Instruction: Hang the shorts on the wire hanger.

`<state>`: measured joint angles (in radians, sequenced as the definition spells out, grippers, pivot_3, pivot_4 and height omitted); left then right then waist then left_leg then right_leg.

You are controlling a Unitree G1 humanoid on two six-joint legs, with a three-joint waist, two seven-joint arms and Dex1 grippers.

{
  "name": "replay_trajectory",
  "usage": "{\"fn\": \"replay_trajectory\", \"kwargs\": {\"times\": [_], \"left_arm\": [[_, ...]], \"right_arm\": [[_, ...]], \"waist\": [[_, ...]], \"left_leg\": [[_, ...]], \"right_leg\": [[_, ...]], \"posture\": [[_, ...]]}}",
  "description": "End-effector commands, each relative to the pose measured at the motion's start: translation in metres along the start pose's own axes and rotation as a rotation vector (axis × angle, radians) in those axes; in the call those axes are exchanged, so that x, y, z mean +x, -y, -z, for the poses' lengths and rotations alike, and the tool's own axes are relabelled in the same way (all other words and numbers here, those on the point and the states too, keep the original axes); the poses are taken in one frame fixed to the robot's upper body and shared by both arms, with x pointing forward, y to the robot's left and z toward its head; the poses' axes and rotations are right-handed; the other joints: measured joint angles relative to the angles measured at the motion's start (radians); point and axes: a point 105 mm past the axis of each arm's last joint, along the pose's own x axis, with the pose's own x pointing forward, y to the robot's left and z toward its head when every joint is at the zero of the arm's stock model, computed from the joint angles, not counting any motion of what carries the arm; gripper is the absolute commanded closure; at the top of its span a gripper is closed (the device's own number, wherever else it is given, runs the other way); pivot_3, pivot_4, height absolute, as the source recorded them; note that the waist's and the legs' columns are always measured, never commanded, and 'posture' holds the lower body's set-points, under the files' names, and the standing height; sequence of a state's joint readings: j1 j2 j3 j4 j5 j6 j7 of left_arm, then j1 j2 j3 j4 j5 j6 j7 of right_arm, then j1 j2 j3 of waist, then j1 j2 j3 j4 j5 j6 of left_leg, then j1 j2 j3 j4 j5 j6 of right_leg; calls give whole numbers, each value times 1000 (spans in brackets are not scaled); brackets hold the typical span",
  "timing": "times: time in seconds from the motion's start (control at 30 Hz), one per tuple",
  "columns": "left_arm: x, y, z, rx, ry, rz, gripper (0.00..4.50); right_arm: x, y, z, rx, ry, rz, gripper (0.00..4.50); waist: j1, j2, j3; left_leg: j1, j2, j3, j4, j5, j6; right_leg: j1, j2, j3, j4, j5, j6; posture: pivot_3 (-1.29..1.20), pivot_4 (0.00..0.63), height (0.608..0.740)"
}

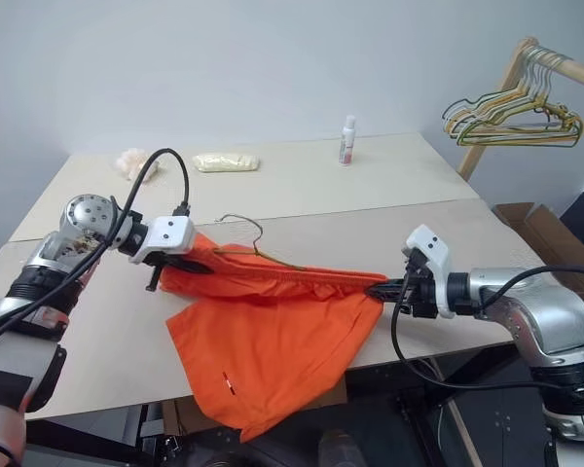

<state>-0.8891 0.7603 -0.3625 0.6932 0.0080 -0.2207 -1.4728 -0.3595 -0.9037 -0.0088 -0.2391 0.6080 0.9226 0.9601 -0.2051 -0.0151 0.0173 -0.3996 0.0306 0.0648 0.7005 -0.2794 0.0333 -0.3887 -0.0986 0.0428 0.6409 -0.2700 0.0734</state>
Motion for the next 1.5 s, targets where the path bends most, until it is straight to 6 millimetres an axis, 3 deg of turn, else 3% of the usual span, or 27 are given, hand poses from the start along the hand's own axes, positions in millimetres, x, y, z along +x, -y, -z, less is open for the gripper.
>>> {"fn": "replay_trajectory", "kwargs": {"times": [0.03,0.07,0.2,0.4,0.53,0.67,0.77,0.9,1.03,1.13,1.5], "left_arm": [[-5,2,12,-31,-44,-8,4500],[0,1,7,-22,-22,-3,4500],[13,-5,-12,-8,44,4,4500],[16,-6,-15,-6,60,11,4500],[16,-5,-14,-6,58,18,4500],[16,-7,-16,-1,56,19,4500],[16,-9,-17,4,52,18,4500],[15,-12,-18,8,50,18,4500],[13,-13,-20,11,55,15,4500],[11,-13,-20,9,59,14,4500],[8,-12,-22,-10,93,-19,4500]], "right_arm": [[-5,-1,-26,-109,22,48,4476],[3,-7,-29,-139,19,35,4476],[16,-21,-36,-194,14,-12,3458],[3,-10,-36,-197,-1,52,1436],[-14,-5,-54,-236,56,104,25],[-8,-22,-87,-284,170,39,25],[13,-37,-96,-339,169,-31,25],[57,-46,-105,-353,126,-79,25],[88,-49,-109,-363,86,-100,25],[102,-47,-108,-369,44,-108,564],[103,-52,-104,-453,37,-187,4369]], "waist": [[-3,0,0],[-4,0,0],[1,0,0],[-1,0,0],[-2,0,0],[-12,0,0],[-17,0,0],[-30,0,0],[-34,0,0],[-31,0,0],[-29,0,0]], "left_leg": [[0,0,0,0,0,0],[0,0,0,0,0,0],[0,0,0,0,0,0],[-3,-1,0,1,0,0],[-2,0,0,1,0,0],[0,0,0,1,0,0],[0,1,0,1,0,0],[0,0,0,1,0,0],[-1,0,0,1,0,0],[-1,0,-1,1,0,0],[-1,-1,-2,1,0,0]], "right_leg": [[0,0,0,0,0,0],[0,0,0,0,0,0],[0,0,0,0,0,0],[-1,-1,-1,0,0,0],[-1,-1,-1,0,0,0],[-1,0,0,0,0,0],[0,1,0,1,0,0],[-1,0,0,1,0,0],[-1,0,0,2,0,0],[-2,-1,-1,2,0,0],[-2,-1,-1,3,0,0]], "posture": [[-227,0,740],[-231,0,740],[-233,0,740],[-242,0,740],[-241,0,740],[-244,0,740],[-248,0,740],[-249,0,740],[-239,0,740],[-224,0,740],[-202,0,740]]}}
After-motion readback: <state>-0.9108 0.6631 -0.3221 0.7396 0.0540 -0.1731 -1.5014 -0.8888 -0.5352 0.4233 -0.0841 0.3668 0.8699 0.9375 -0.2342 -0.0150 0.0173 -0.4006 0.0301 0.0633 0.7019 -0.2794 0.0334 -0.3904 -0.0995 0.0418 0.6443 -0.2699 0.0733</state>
